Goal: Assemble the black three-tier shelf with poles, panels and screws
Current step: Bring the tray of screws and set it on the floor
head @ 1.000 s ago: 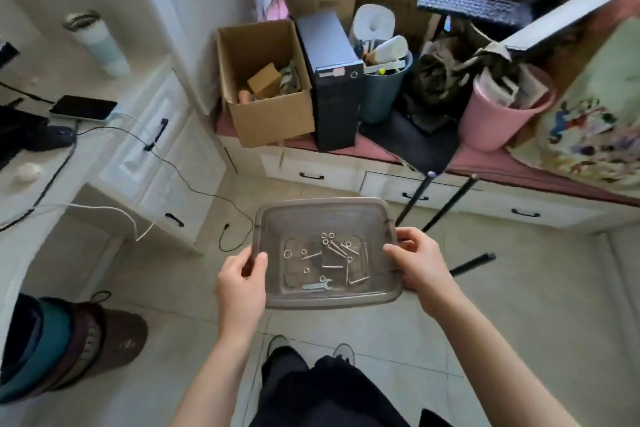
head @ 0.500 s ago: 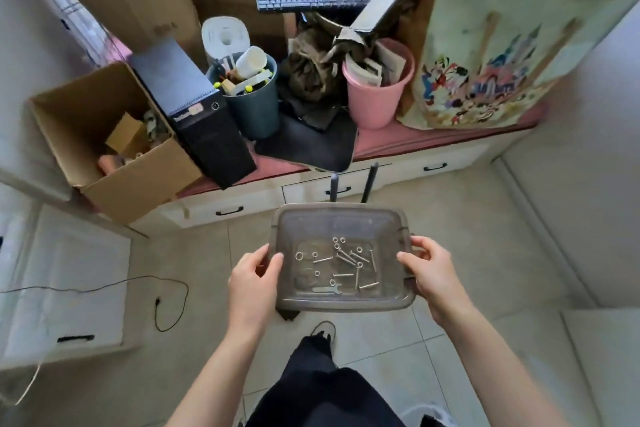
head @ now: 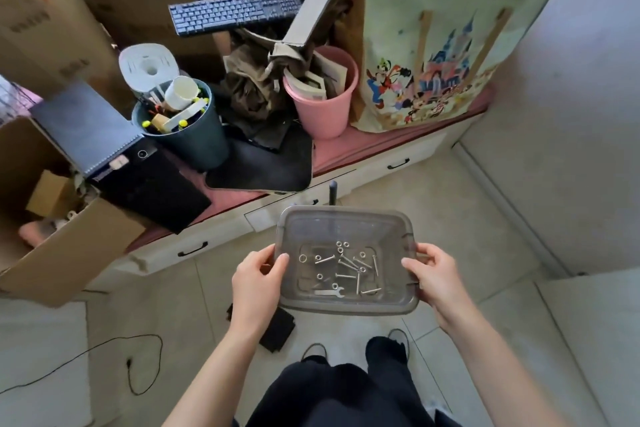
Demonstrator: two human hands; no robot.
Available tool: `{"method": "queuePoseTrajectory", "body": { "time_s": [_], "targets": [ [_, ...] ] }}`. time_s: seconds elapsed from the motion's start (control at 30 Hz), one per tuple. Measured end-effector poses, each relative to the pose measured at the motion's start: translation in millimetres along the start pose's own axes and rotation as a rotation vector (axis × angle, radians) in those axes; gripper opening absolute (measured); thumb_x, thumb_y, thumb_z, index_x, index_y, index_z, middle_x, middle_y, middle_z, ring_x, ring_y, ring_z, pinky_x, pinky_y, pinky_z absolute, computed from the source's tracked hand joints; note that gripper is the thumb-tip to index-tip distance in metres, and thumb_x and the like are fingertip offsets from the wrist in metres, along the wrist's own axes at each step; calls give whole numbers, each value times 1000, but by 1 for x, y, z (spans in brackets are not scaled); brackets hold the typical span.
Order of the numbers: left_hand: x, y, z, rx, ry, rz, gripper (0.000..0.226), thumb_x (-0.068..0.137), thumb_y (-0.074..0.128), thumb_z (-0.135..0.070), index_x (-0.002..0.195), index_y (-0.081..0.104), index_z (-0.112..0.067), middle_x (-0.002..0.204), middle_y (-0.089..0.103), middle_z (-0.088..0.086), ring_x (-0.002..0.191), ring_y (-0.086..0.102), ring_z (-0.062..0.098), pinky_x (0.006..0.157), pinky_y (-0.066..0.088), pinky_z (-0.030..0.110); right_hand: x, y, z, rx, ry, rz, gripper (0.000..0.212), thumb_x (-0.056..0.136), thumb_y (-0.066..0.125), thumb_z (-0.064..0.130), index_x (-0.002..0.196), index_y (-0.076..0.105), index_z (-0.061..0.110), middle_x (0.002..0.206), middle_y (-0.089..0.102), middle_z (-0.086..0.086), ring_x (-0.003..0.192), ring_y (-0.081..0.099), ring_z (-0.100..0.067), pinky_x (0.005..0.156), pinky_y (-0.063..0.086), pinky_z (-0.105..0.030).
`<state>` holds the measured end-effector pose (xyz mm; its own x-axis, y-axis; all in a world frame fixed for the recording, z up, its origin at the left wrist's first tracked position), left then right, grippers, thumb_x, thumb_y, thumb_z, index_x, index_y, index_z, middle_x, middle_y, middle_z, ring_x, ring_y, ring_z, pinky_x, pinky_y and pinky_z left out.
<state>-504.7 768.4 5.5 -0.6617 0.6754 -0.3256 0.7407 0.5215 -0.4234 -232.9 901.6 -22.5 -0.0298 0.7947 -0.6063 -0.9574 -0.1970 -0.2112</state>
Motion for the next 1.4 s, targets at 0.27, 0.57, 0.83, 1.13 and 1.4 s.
{"method": "queuePoseTrajectory", "body": {
  "time_s": [0.27, 0.57, 0.83, 1.13, 1.4],
  "targets": [
    [6, 79, -31, 10, -38, -91, 20, 96, 64, -26, 114, 73, -29, 92, 66, -10, 91, 61, 2, 74, 43, 15, 61, -57, 36, -23, -15, 67, 32, 91, 62, 0, 120, 60, 10, 106, 69, -16, 79, 67, -23, 63, 54, -34],
    [-18, 204, -59, 43, -122, -224, 11, 97, 63, -22, 90, 69, -29, 88, 62, 3, 76, 54, 6, 71, 40, 9, 140, -144, 79, -111, -91, 189, 28, 89, 59, -7, 112, 61, 9, 91, 68, -9, 74, 64, -17, 60, 52, -27],
    [-16, 288, -53, 47, -175, -152, 29, 100, 61, -23, 126, 68, -13, 95, 62, -15, 90, 58, 0, 82, 42, 22, 202, -196, 66, -198, -123, 154, 29, 88, 58, -6, 110, 61, 13, 87, 66, -3, 76, 61, -17, 71, 51, -32],
    [20, 384, 10, 130, -217, 93, 18, 101, 58, -25, 113, 69, -18, 89, 65, -15, 86, 62, 3, 70, 45, 5, 271, -226, -10, -326, -80, -86, 32, 85, 59, -3, 113, 63, 12, 91, 65, -2, 84, 58, -20, 85, 49, -37],
    [56, 455, 122, 382, -349, 269, 17, 104, 49, -30, 104, 57, -14, 100, 65, 3, 92, 60, 21, 78, 47, 33, 348, -206, -97, -450, -59, -112, 37, 85, 56, -4, 120, 61, 7, 107, 66, -12, 96, 61, -29, 91, 49, -40]
  ]
}}
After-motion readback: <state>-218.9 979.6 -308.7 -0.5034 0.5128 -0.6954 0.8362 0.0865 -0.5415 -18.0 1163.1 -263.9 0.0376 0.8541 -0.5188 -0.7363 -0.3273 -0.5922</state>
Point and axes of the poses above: each hand's wrist, its own x-axis towards the middle knuckle, its own y-axis out of the palm, z = x × y, the point moved 5 cm from there along x, towards the middle knuckle
